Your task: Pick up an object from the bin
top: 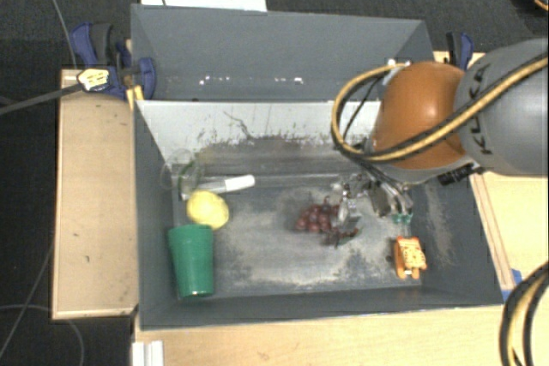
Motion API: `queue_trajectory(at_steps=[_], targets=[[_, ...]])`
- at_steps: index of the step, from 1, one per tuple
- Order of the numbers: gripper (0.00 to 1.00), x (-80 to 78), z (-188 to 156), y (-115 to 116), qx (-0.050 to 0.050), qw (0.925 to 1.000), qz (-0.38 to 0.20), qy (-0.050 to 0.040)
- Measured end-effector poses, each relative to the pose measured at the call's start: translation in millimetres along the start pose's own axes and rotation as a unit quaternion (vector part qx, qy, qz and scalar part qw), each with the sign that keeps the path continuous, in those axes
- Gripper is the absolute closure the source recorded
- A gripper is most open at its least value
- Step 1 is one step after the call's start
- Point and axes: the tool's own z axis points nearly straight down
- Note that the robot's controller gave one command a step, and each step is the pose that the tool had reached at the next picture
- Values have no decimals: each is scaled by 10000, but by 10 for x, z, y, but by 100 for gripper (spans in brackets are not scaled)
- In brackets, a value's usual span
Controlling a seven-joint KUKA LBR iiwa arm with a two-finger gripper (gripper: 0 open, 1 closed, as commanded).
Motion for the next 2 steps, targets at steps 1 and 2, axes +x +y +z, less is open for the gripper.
queue_trajectory(at_steps=[1,2], targets=[[100,181,299,222,-13,9999,110,26],[100,-223,-2,525,-13,9999,-100,-42]])
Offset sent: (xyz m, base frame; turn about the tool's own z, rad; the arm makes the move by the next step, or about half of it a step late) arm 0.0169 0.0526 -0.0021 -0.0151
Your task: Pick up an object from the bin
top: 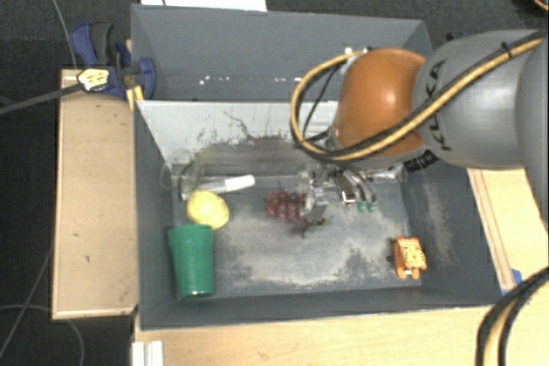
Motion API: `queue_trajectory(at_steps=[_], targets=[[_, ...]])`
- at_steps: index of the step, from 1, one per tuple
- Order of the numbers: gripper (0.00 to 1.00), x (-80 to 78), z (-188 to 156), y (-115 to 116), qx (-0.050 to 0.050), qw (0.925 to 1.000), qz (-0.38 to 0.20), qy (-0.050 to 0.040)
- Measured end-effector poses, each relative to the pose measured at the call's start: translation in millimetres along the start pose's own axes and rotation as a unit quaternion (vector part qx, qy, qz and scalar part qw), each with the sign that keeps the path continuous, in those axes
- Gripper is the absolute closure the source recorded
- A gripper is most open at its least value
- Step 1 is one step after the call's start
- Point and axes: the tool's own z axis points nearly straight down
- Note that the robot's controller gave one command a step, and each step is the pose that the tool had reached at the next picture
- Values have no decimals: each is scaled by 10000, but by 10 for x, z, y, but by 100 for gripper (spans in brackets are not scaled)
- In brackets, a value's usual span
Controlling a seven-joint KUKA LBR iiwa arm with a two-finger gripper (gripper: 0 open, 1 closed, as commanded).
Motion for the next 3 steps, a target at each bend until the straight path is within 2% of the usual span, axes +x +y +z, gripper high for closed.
queue_trajectory(at_steps=[1,2,3], targets=[[100,337,506,-120,-11,9996,262,119],[100,10,577,92,-17,9995,323,-7],[100,104,347,78,-8,9995,320,63]])
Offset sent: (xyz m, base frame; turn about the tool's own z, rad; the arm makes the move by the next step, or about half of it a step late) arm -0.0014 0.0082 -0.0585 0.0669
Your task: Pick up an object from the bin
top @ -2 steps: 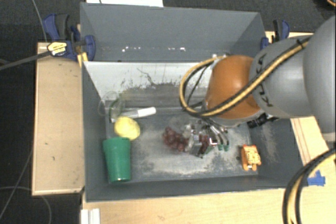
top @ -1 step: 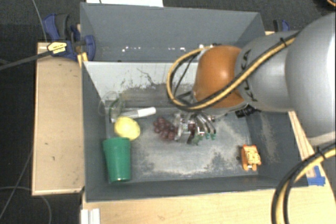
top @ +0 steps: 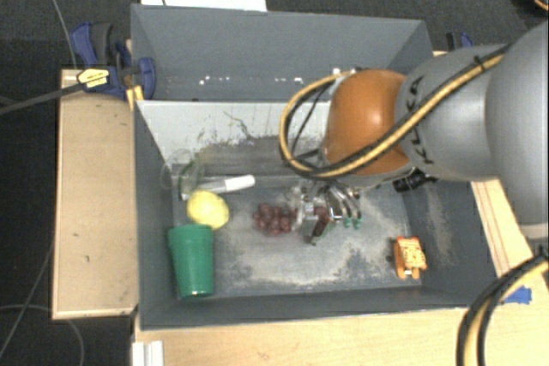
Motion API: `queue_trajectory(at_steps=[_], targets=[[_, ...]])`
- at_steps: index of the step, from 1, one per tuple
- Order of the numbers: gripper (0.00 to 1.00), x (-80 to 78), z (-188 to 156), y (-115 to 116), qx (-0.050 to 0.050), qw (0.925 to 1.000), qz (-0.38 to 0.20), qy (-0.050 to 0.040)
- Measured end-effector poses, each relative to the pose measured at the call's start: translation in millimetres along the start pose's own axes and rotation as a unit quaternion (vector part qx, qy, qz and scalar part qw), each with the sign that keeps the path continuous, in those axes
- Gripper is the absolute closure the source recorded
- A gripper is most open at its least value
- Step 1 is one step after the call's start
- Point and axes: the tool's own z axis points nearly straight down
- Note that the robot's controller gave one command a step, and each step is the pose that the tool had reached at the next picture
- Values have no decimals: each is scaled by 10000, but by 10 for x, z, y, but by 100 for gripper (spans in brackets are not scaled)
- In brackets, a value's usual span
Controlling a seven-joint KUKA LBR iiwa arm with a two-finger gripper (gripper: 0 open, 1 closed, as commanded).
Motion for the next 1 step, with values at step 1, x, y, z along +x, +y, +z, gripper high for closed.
queue_trajectory(at_steps=[1], targets=[[0,-252,91,-78,-3,9955,-950,-45]])
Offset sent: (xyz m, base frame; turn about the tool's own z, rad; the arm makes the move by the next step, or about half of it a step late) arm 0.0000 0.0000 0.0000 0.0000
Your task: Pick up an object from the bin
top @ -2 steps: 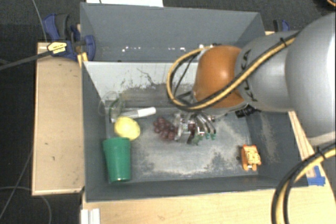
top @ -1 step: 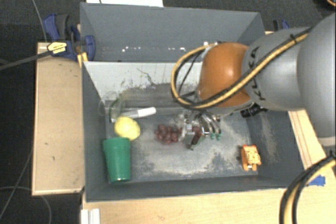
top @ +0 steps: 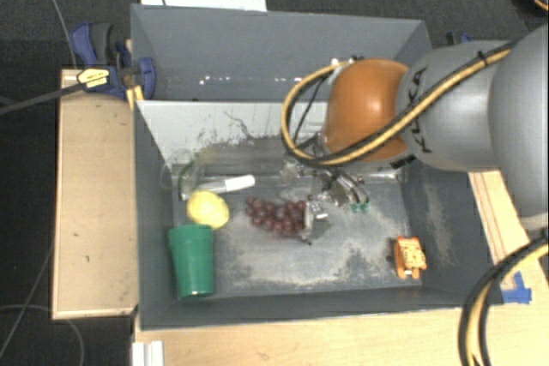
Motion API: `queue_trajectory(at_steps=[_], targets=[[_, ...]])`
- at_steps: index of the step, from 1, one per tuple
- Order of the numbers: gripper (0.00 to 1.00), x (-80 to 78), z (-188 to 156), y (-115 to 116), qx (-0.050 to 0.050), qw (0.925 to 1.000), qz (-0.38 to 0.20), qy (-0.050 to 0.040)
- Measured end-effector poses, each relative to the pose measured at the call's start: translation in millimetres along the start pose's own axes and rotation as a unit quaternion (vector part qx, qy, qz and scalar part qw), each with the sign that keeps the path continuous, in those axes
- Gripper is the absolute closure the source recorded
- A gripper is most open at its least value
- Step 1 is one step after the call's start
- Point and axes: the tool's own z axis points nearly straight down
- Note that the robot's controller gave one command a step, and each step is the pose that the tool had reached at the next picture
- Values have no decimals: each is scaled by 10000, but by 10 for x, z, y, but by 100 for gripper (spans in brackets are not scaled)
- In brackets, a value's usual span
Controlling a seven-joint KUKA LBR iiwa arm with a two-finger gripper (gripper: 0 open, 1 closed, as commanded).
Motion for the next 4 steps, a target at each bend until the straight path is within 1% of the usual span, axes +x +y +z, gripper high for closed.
queue_trajectory(at_steps=[1,2,3,4], targets=[[0,-65,167,-39,-1,9996,-265,-4],[100,-31,-45,159,-4,9999,149,-25],[100,-31,-45,159,-5,9999,150,-25],[100,-109,-71,196,-7,9999,111,-60]])
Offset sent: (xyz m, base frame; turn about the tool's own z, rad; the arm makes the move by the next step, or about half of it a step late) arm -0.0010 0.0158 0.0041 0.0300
